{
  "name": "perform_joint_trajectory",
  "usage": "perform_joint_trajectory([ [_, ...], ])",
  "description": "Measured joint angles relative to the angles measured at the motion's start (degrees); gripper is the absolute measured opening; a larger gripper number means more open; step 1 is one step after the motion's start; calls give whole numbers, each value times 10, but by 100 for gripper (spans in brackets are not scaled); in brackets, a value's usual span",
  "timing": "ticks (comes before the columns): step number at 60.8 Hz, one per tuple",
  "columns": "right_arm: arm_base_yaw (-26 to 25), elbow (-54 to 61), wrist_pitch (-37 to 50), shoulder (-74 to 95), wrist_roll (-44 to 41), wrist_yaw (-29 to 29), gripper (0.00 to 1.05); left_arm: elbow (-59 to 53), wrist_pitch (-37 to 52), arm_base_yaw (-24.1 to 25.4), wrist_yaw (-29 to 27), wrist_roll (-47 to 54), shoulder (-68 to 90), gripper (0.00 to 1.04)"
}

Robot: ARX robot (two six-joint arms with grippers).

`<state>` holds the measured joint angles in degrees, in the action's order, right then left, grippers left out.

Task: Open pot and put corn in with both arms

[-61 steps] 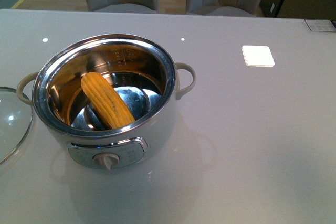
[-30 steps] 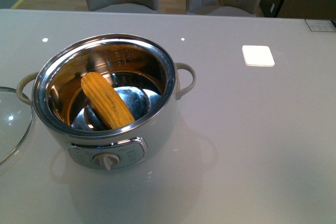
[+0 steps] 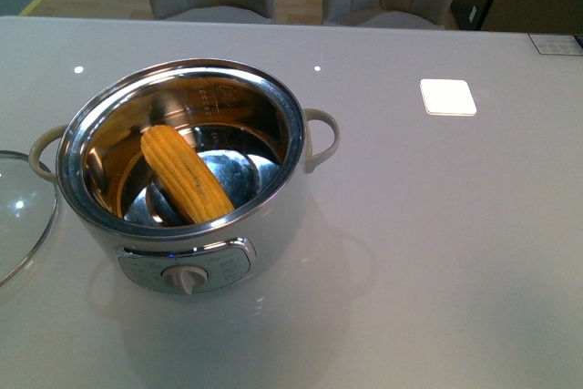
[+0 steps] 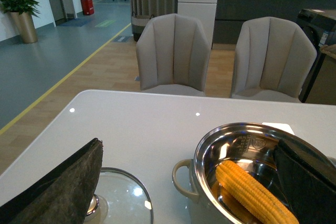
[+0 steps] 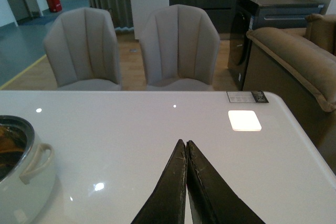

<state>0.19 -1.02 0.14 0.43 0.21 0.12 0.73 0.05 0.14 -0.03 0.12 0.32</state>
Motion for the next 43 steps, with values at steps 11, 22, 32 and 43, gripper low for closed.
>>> perform_joint_trajectory([
  [11, 0, 0, -1, -1, 0, 0, 8, 0, 0, 0, 0, 0, 0, 98],
  [22, 0, 0, -1, -1, 0, 0, 42, 0, 0, 0, 0, 0, 0, 98],
  [32, 0, 0, -1, -1, 0, 0, 70, 0, 0, 0, 0, 0, 0, 98],
  [43, 0, 0, -1, -1, 0, 0, 97, 0, 0, 0, 0, 0, 0, 98],
])
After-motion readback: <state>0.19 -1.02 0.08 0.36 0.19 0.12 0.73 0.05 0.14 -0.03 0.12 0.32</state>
